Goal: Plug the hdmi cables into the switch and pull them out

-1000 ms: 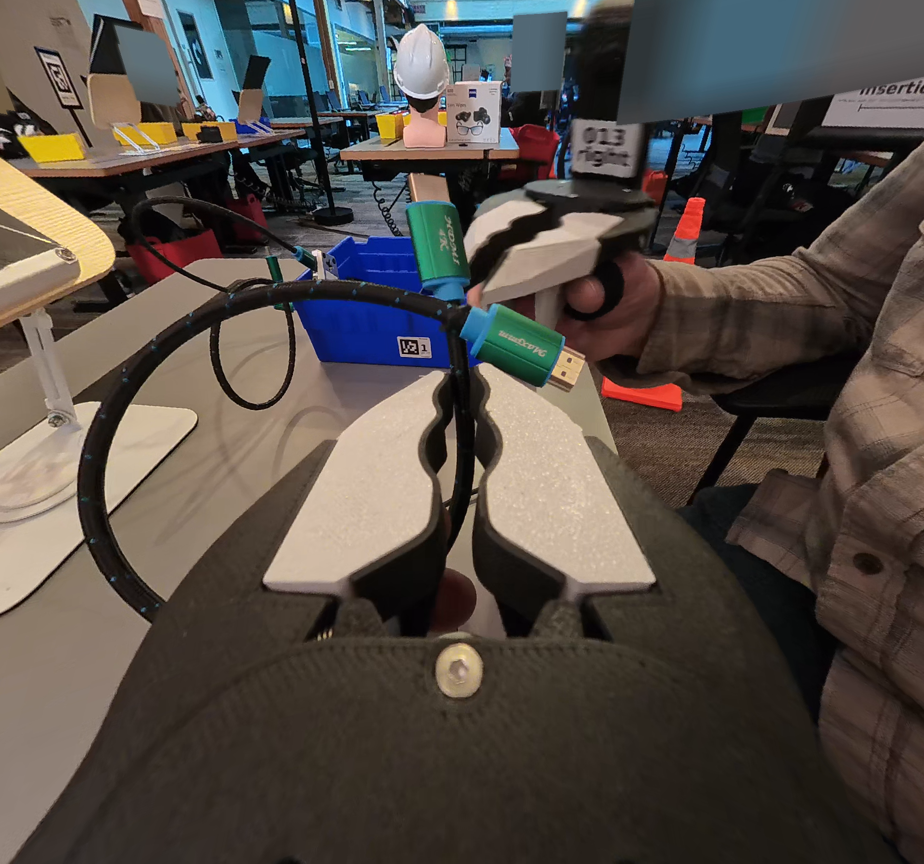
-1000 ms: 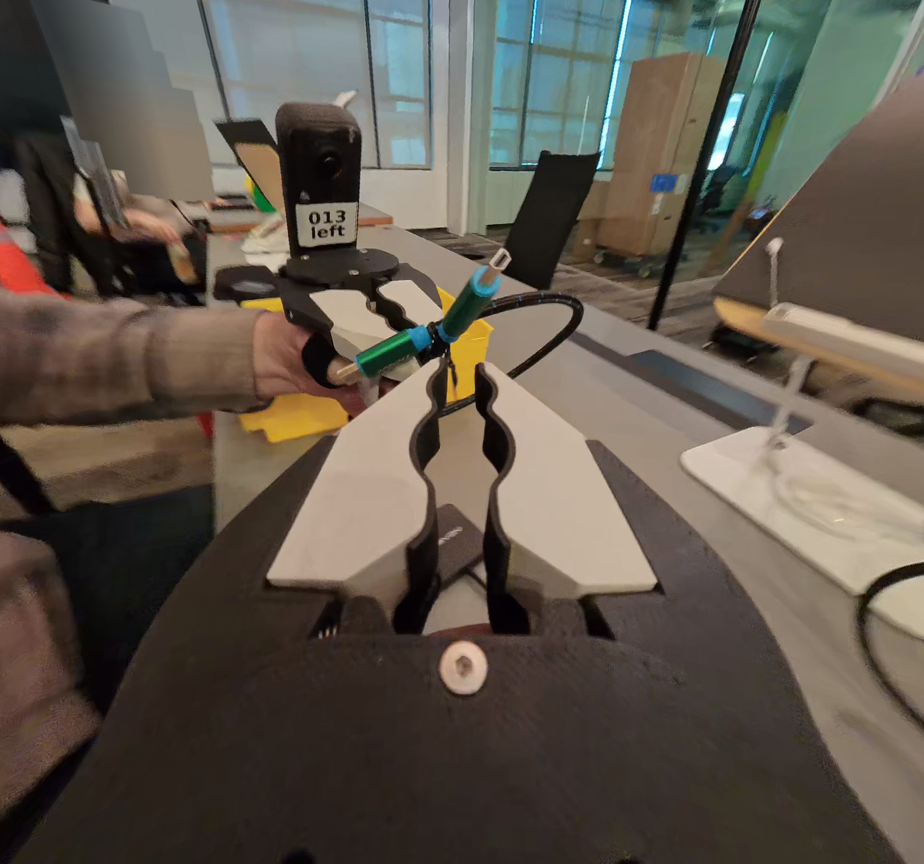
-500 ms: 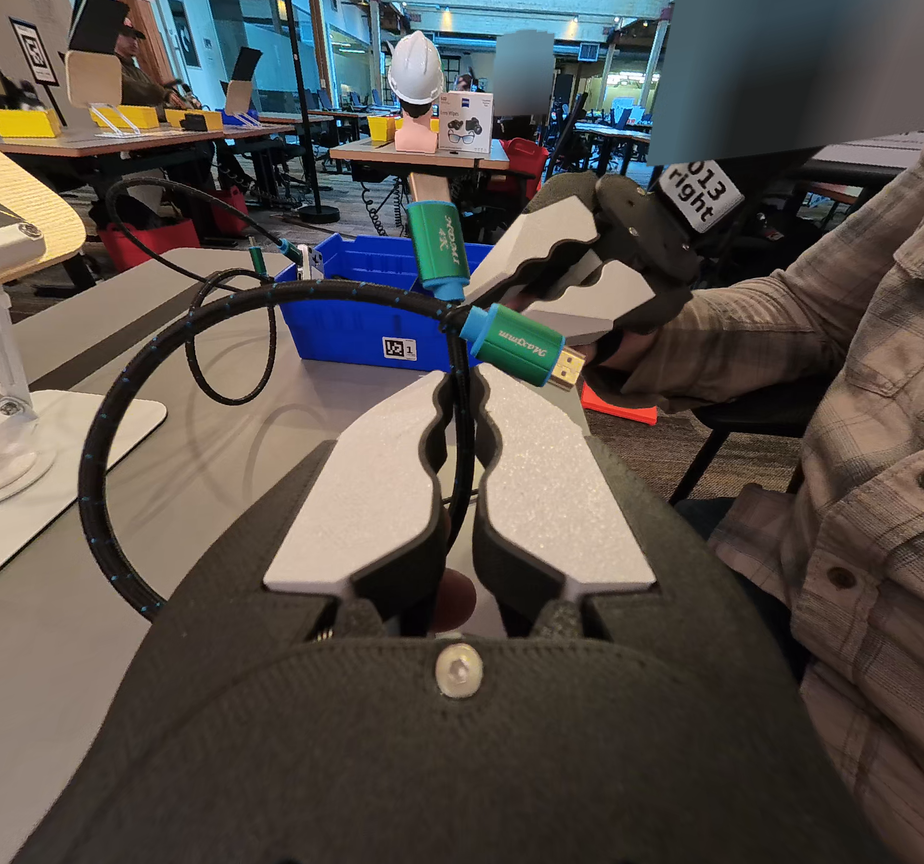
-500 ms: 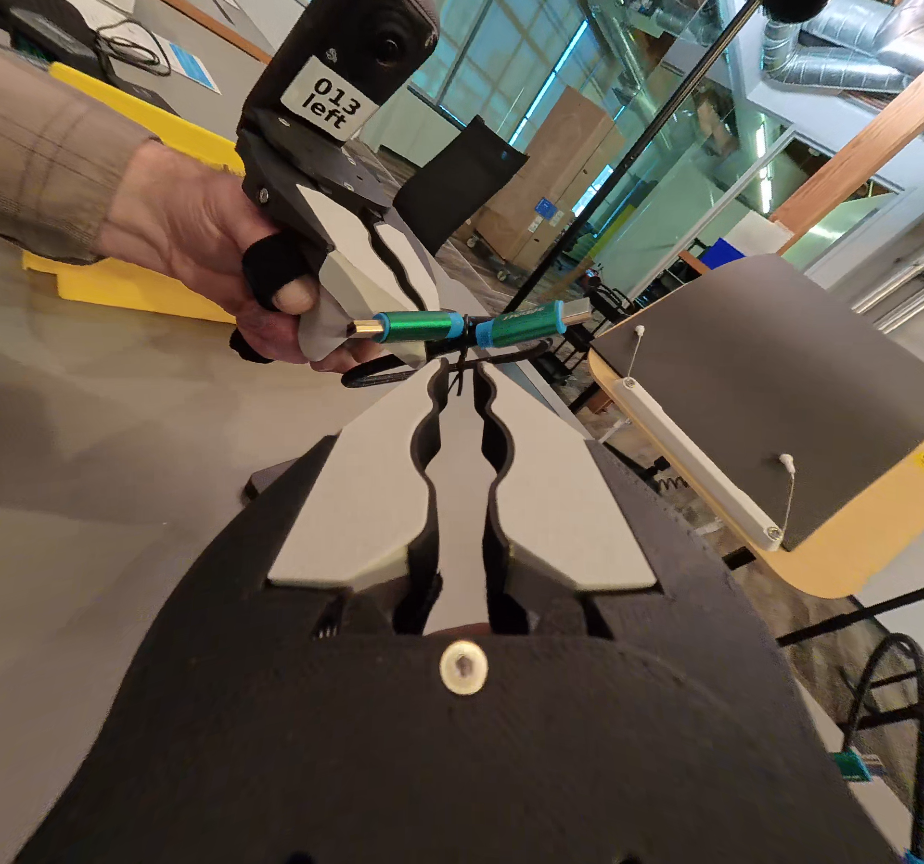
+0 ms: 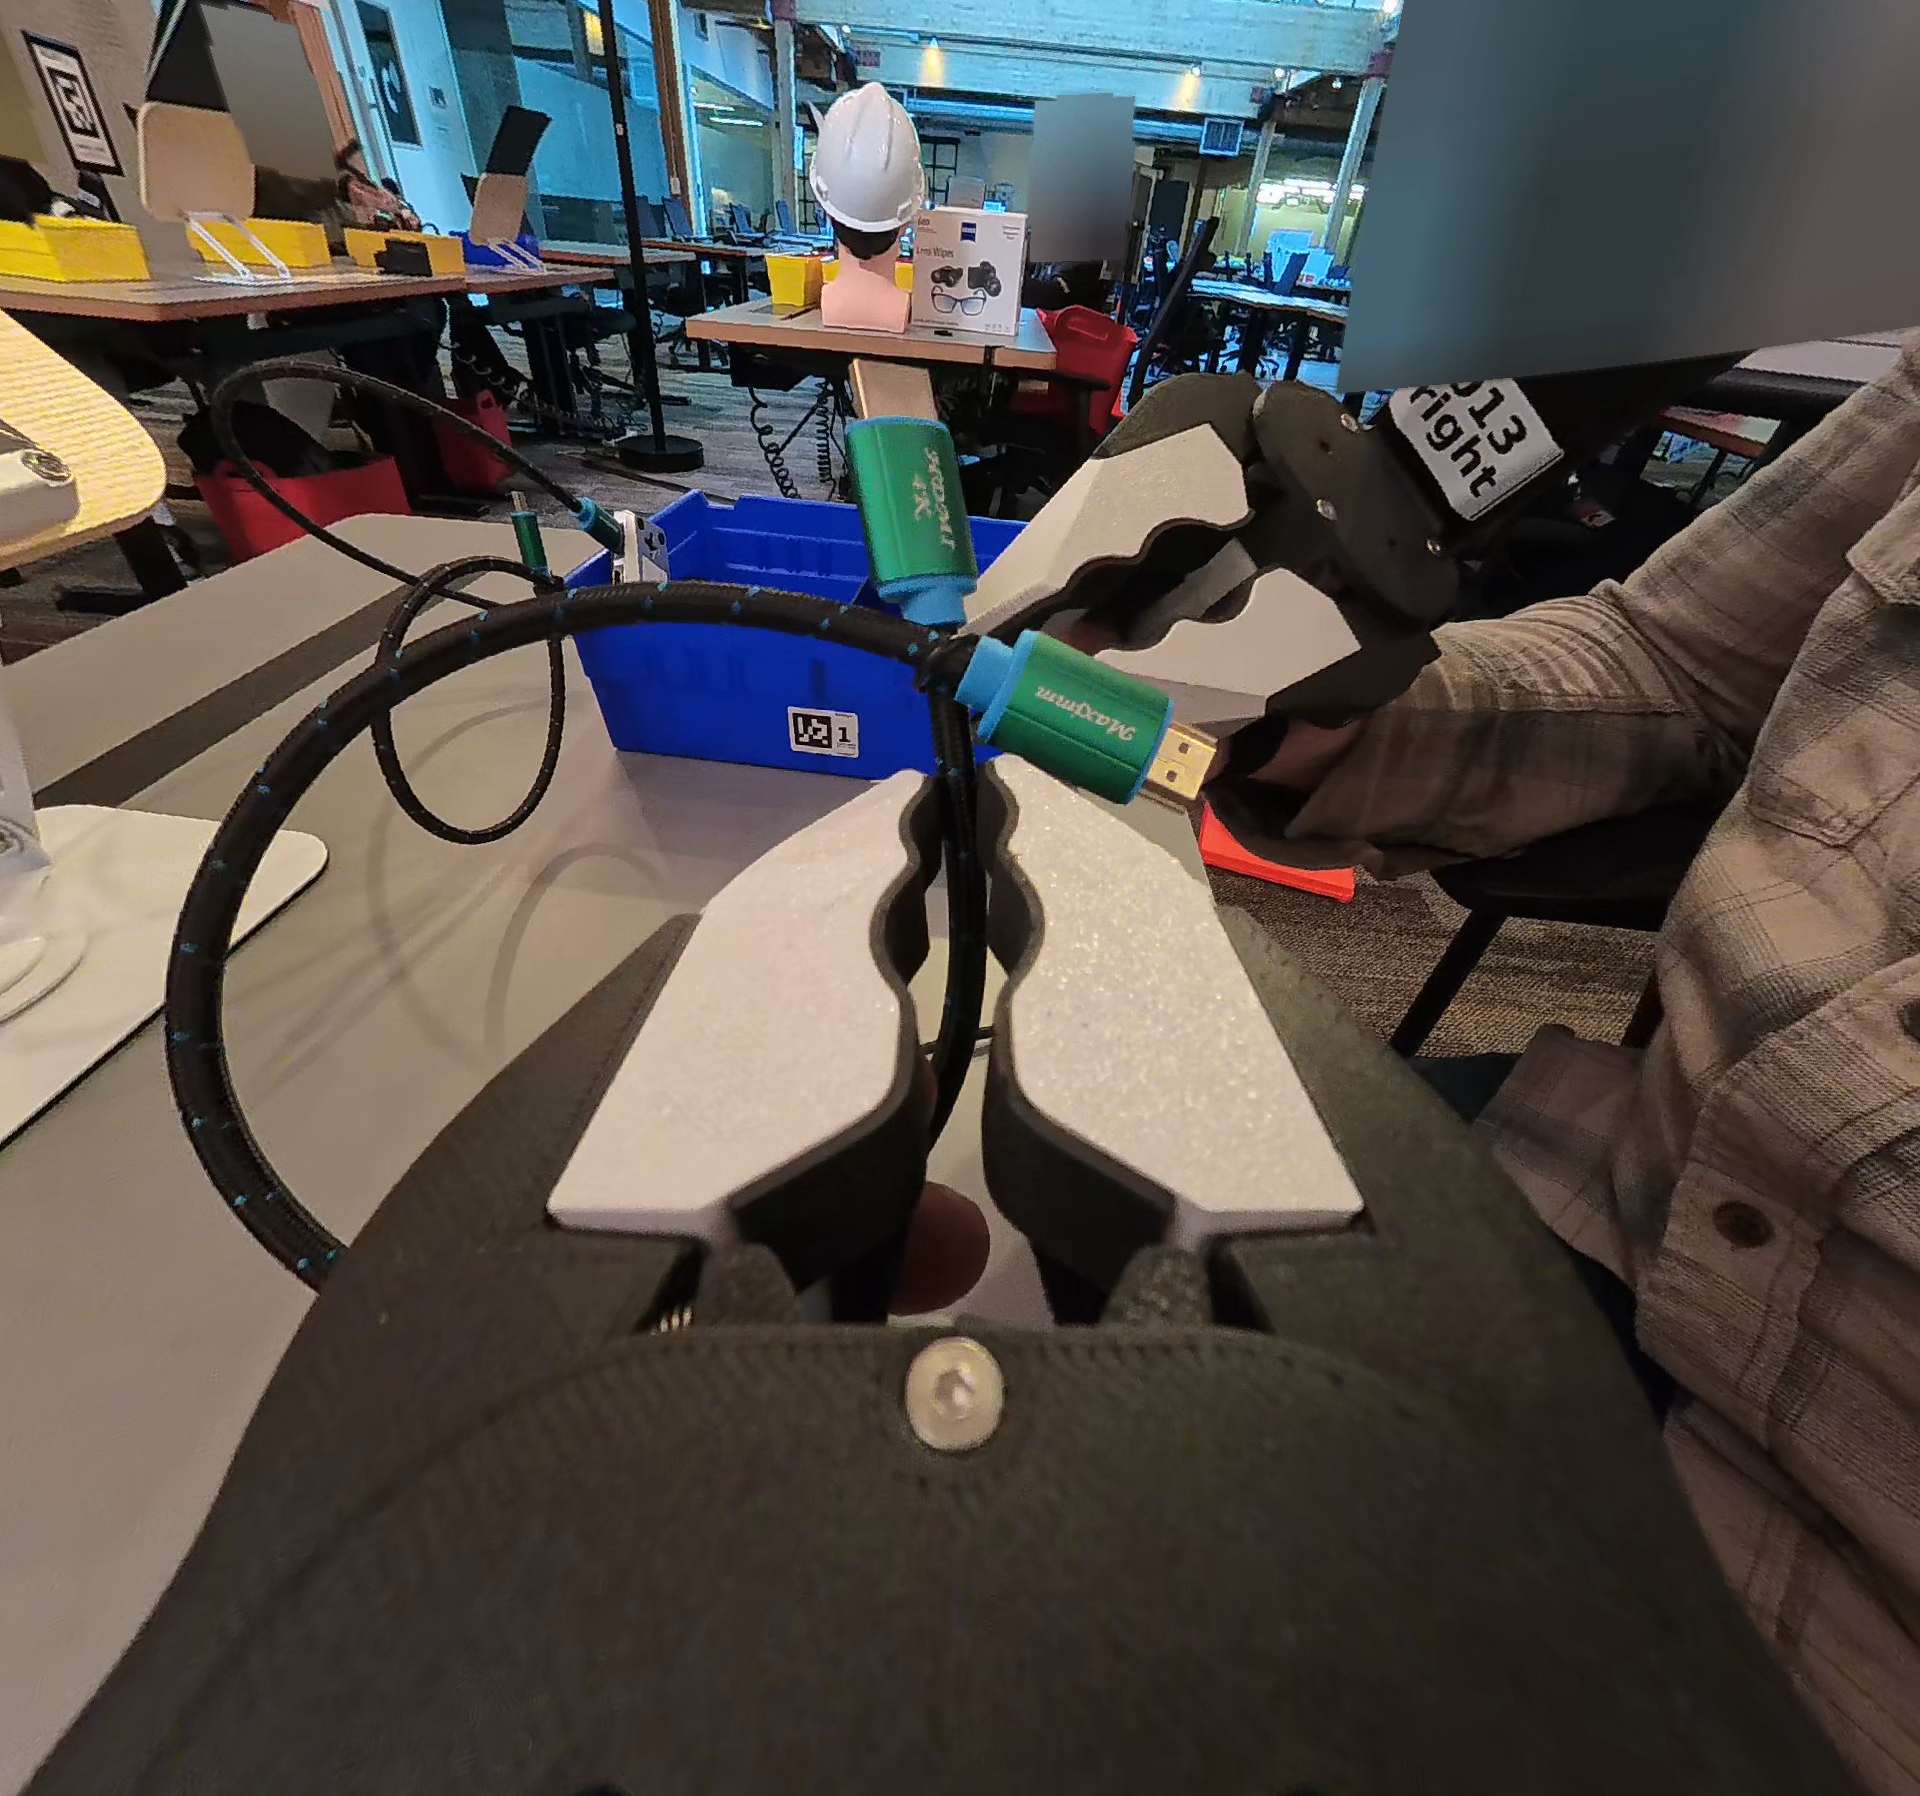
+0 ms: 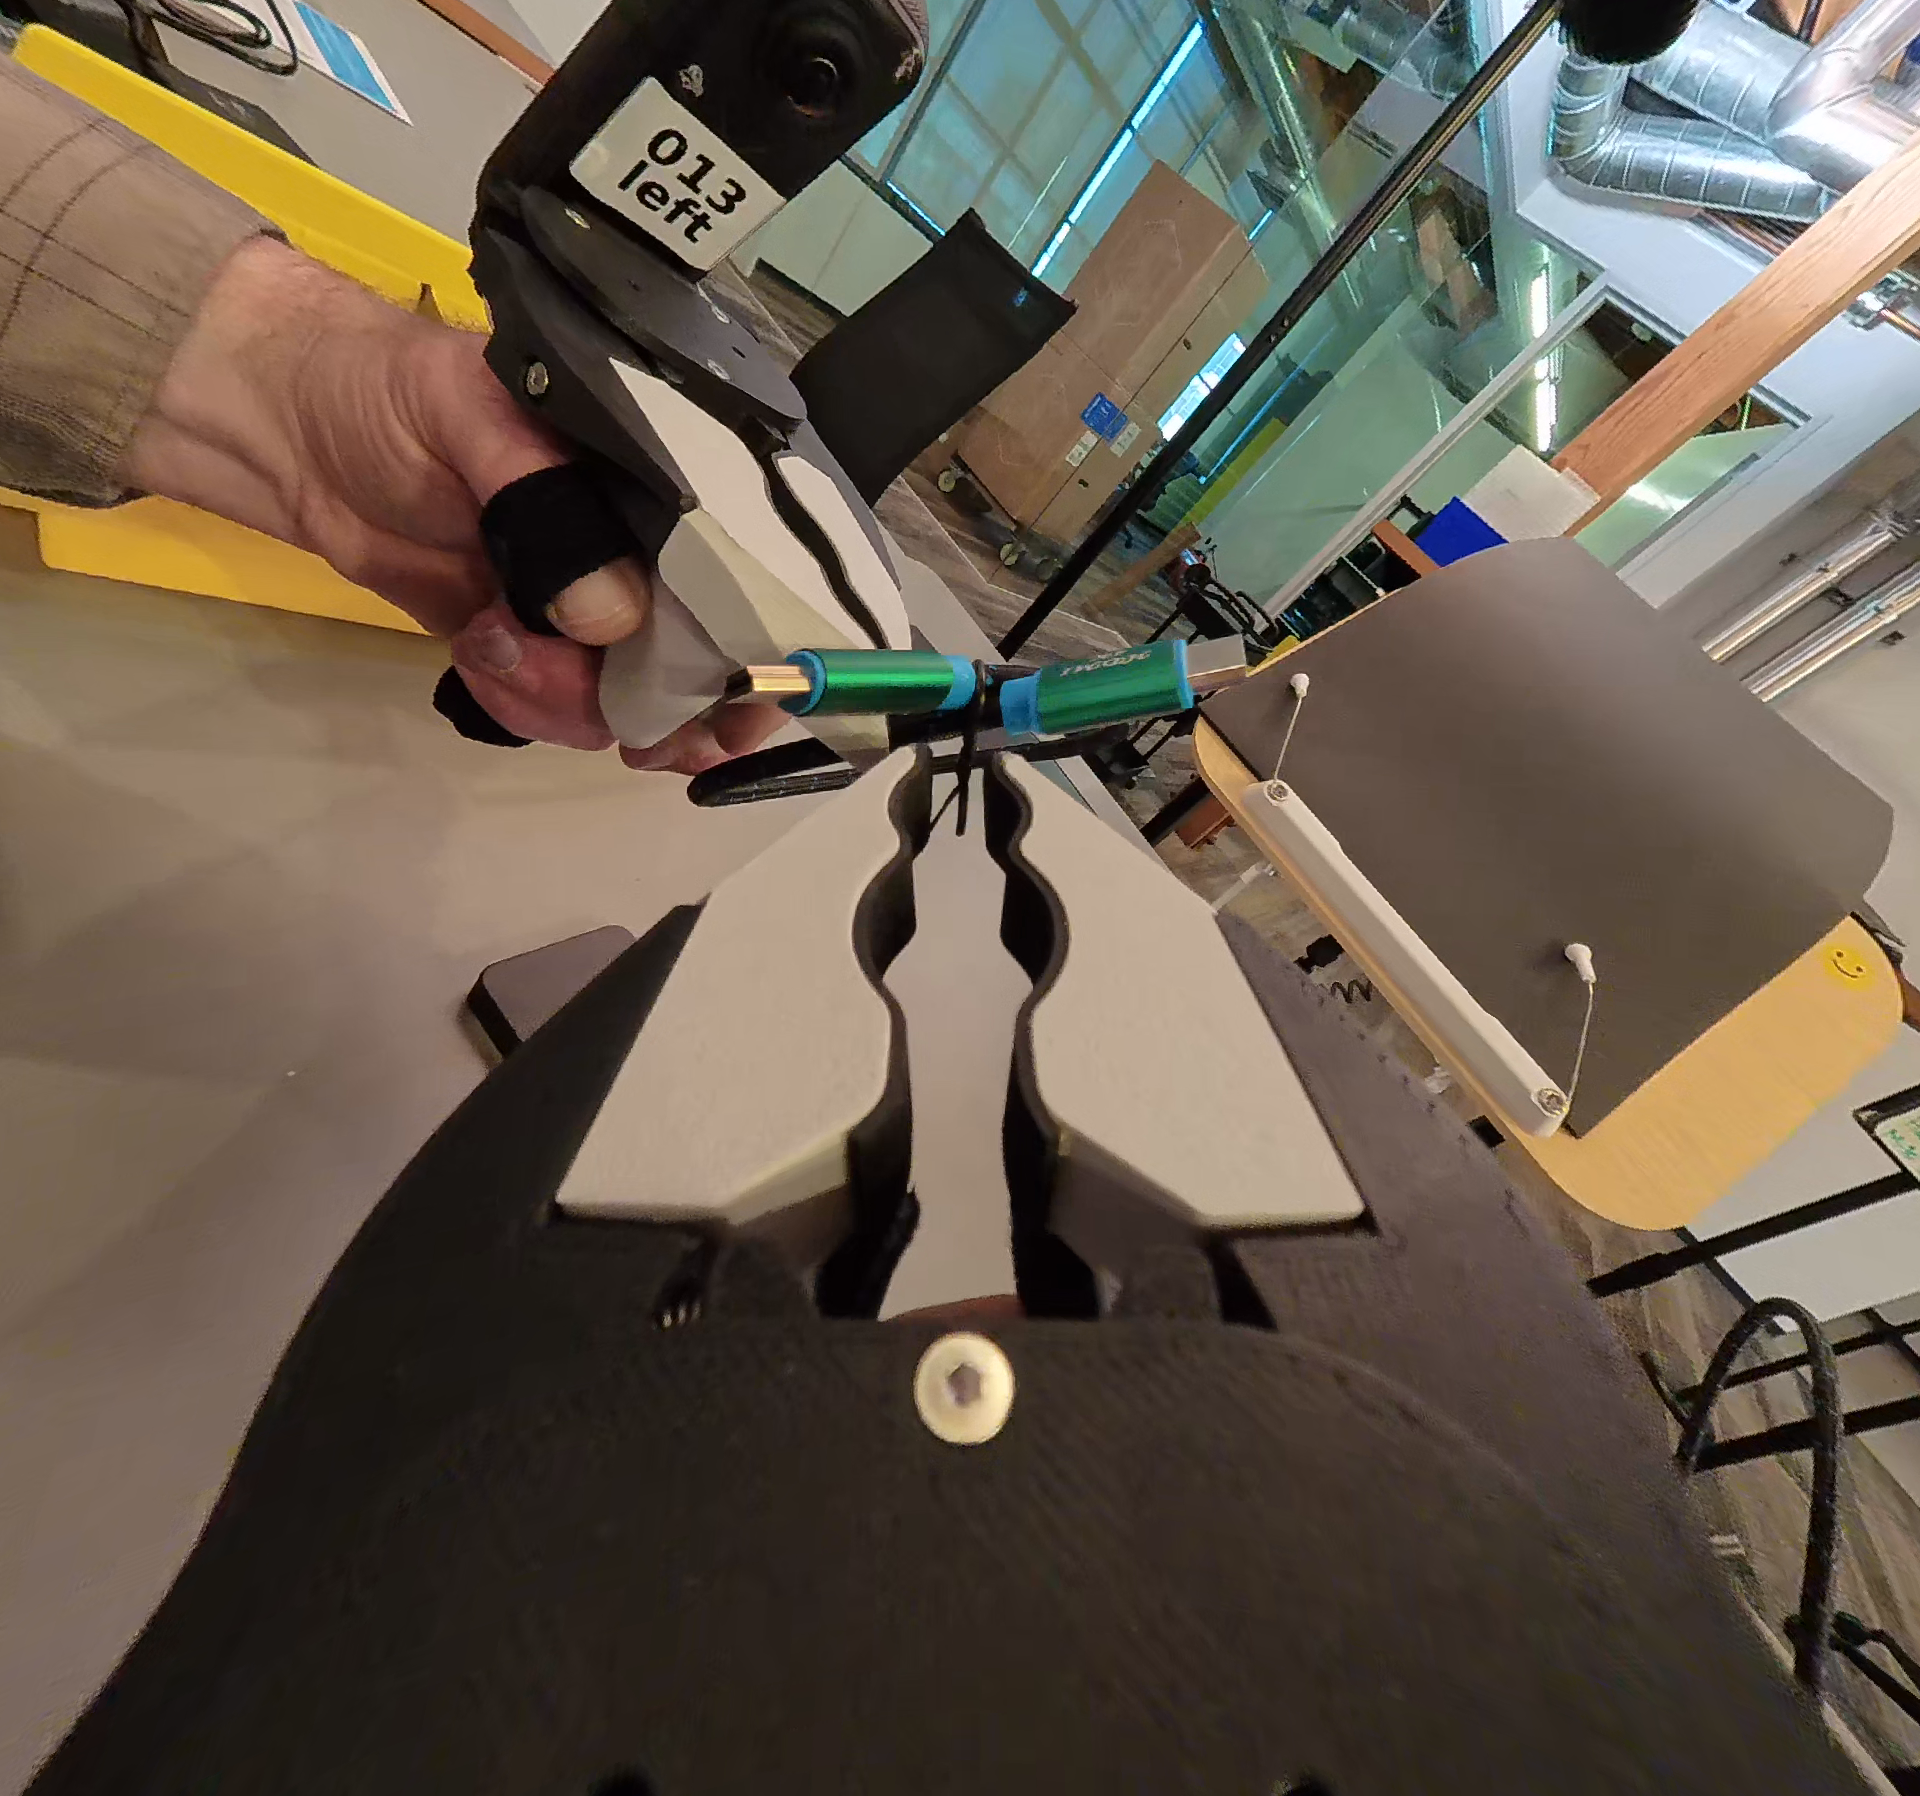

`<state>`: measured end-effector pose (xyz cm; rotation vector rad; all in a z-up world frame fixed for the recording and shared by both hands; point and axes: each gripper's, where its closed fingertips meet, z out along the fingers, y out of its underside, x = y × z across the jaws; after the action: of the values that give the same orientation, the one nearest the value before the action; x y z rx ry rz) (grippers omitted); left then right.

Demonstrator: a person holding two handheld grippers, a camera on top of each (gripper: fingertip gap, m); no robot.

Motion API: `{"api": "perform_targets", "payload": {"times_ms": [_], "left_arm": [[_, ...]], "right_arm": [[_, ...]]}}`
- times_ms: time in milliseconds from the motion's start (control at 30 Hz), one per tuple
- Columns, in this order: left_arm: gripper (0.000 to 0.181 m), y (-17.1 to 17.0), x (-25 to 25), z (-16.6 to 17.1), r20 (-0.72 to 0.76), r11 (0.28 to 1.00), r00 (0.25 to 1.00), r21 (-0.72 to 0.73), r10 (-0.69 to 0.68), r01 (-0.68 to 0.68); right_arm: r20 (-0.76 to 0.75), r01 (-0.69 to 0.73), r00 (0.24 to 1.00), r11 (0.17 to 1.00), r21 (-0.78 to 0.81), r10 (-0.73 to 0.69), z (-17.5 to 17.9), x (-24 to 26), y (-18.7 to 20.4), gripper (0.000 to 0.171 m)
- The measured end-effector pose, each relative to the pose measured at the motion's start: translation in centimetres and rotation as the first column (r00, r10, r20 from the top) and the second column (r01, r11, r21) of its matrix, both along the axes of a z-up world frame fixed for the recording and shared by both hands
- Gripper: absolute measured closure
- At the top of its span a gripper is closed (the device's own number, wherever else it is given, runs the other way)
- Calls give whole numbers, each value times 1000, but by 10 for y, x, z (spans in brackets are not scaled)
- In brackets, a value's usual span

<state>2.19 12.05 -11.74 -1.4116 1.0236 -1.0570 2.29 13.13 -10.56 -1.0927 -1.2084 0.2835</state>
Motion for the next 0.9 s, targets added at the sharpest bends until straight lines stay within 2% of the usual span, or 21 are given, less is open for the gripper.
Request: {"api": "perform_targets", "payload": {"times_ms": [167, 333, 467, 567, 700, 900], "left_arm": [[176, -1, 1, -1, -4, 1000, 1000, -1, -6, 6], [176, -2, 1, -1, -4, 1000, 1000, 0, -9, 9], [176, -3, 1, -1, -11, 1000, 1000, 5, -11, 11], [175, -4, 0, -2, -24, 1000, 1000, 18, -12, 13], [176, -5, -1, 0, -32, 999, 999, 33, -18, 19], [176, -9, -3, 5, -5, 998, 999, 41, -40, 41]], "right_arm": [[-2, 7, 1000, 1000, -3, -7, 0, 0, 1, 171], [-4, -4, 1000, 1000, -26, 4, 0, 0, 1, 171], [-27, -36, 999, 995, -90, 34, -1, 0, 0, 171], [-86, -98, 993, 975, -200, 82, -1, 1, -2, 171], [-199, -215, 969, 906, -364, 150, 2, 1, -6, 171], [-425, -446, 878, 700, -558, 220, 11, 1, -14, 171]]}}
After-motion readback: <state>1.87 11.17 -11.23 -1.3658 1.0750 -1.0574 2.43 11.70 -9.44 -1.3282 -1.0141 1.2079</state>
